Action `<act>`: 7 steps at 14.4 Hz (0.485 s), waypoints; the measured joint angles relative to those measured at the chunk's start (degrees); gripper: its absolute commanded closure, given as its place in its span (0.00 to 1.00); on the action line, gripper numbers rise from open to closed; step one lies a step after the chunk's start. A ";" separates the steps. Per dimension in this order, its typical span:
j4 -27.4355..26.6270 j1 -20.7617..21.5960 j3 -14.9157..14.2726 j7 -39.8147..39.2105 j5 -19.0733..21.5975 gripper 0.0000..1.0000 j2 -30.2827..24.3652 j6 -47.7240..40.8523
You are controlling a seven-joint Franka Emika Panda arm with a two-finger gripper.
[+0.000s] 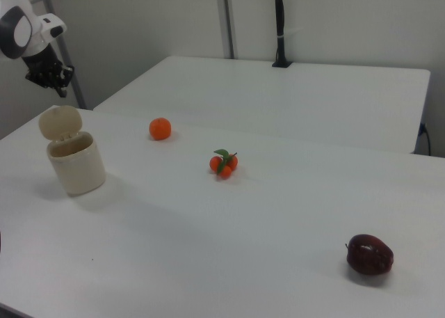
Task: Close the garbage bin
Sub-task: 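Move the gripper over the cream bin to the raised lid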
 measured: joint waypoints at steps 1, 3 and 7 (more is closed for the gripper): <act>-0.01 0.76 0.00 0.00 0.00 1.00 0.54 1.40; -0.02 2.20 0.00 0.00 0.00 1.00 1.20 3.07; -0.07 3.33 0.00 -0.04 0.00 1.00 1.63 3.20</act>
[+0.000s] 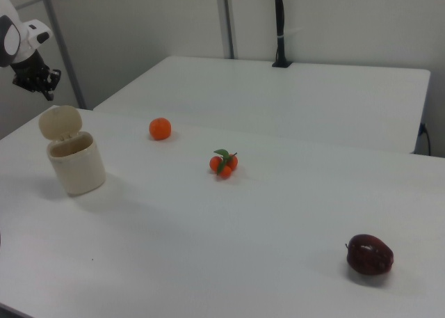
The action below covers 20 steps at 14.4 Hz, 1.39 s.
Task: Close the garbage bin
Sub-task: 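Move the gripper over the cream bin to the raised lid, then push the flip lid down onto the bin rim with the gripper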
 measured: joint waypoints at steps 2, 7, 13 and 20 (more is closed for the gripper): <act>-0.14 0.00 -0.04 -0.75 0.00 1.00 0.45 0.00; -1.31 -0.02 -0.18 -3.96 -0.16 1.00 0.84 -0.70; -2.22 -0.26 -0.75 -9.96 -0.70 1.00 0.87 -7.64; -5.90 -0.32 -1.11 -10.31 -4.87 1.00 1.03 -9.38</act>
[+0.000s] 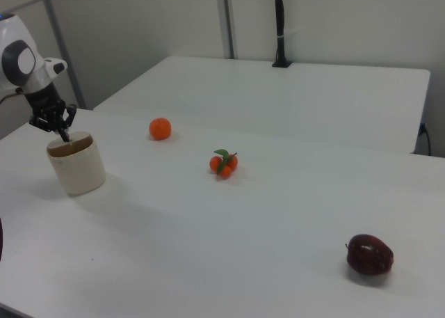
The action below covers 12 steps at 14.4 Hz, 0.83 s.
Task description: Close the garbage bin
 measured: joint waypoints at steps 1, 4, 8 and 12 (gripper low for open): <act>-0.52 -0.07 -0.06 -0.01 -0.23 1.00 0.10 0.00; -1.39 -0.59 -0.15 -0.68 -0.45 1.00 0.67 0.00; -1.42 -0.66 -0.18 -0.79 -0.45 1.00 0.92 0.00; -1.41 -0.66 -0.18 -0.82 -0.45 1.00 1.08 0.00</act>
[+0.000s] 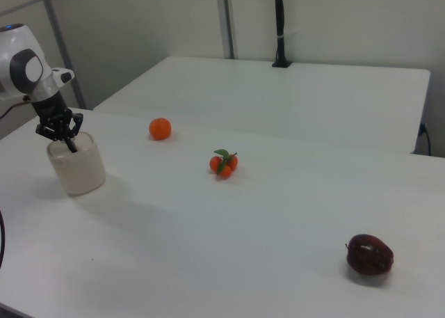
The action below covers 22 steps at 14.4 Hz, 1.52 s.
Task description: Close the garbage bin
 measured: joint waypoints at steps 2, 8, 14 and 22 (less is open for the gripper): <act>0.00 0.00 0.00 -0.01 0.00 1.00 0.00 0.00; 0.00 0.00 0.00 -0.01 0.00 1.00 0.00 0.00; 0.96 -1.58 -0.14 0.16 0.62 1.00 -0.31 -2.38; 8.00 -13.82 -0.69 5.34 3.07 1.00 -6.62 -19.33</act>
